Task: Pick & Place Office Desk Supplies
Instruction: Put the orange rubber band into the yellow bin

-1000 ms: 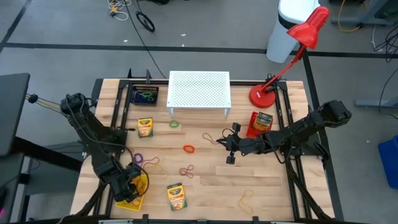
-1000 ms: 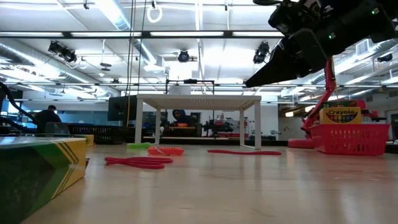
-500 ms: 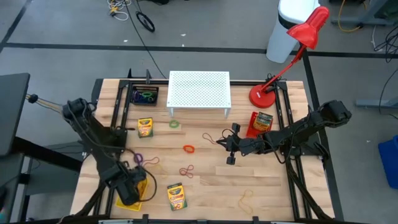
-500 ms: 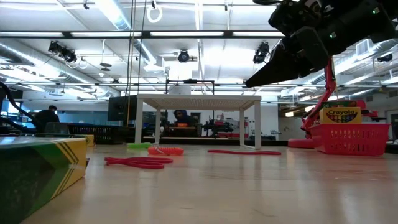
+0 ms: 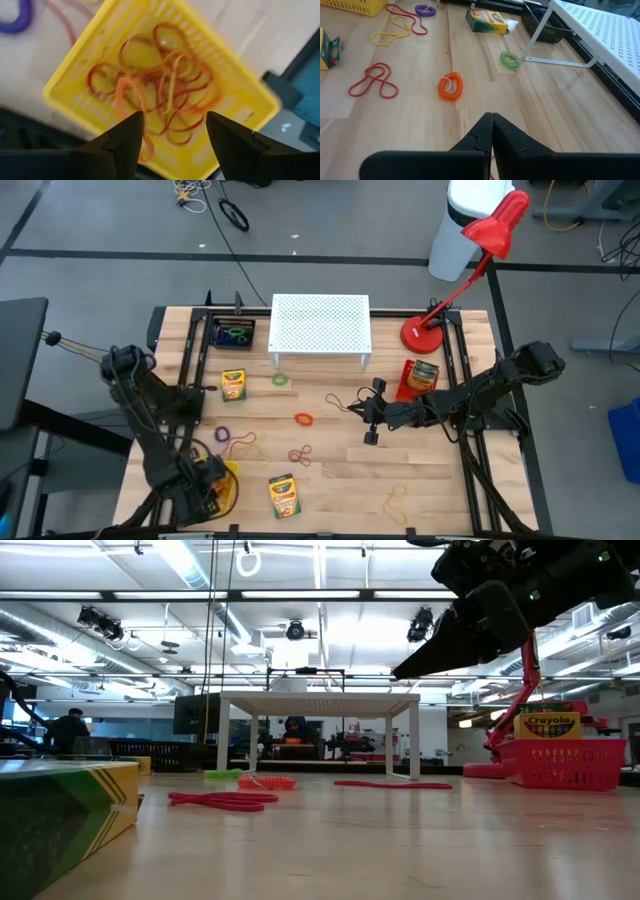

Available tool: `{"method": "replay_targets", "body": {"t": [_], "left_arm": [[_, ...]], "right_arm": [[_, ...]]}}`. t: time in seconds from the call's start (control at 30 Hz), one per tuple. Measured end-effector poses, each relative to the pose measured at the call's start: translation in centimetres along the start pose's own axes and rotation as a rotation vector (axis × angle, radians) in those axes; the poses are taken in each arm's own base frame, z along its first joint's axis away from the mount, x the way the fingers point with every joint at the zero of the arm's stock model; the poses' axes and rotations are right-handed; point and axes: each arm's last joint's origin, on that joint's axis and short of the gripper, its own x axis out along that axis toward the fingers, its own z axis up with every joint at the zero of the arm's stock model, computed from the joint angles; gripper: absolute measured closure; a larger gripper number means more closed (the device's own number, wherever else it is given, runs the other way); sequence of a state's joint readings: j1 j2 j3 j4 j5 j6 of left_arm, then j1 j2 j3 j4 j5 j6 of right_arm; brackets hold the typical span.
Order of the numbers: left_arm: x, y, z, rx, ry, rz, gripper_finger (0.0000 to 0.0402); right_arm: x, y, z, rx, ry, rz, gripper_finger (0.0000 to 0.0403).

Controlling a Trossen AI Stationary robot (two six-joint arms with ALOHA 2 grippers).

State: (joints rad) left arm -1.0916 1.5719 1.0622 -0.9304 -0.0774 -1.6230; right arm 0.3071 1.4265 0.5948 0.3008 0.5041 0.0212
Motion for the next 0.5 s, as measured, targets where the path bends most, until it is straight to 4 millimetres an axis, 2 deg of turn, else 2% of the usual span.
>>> {"method": "replay_targets", "body": {"t": [0.2,0.5], "left_arm": [[-0.07,0.92,-0.60,-0.057,-0.046,0.086,0.0177],[0.07,0.26,-0.30,-0.096,-0.105,0.019,0.0177]], "right_arm": [[0.00,0.00,0.04,0.002,-0.003,0.000,0.0386],[0.00,0.01,0.04,0.002,-0.003,0.001,0.0386]]}}
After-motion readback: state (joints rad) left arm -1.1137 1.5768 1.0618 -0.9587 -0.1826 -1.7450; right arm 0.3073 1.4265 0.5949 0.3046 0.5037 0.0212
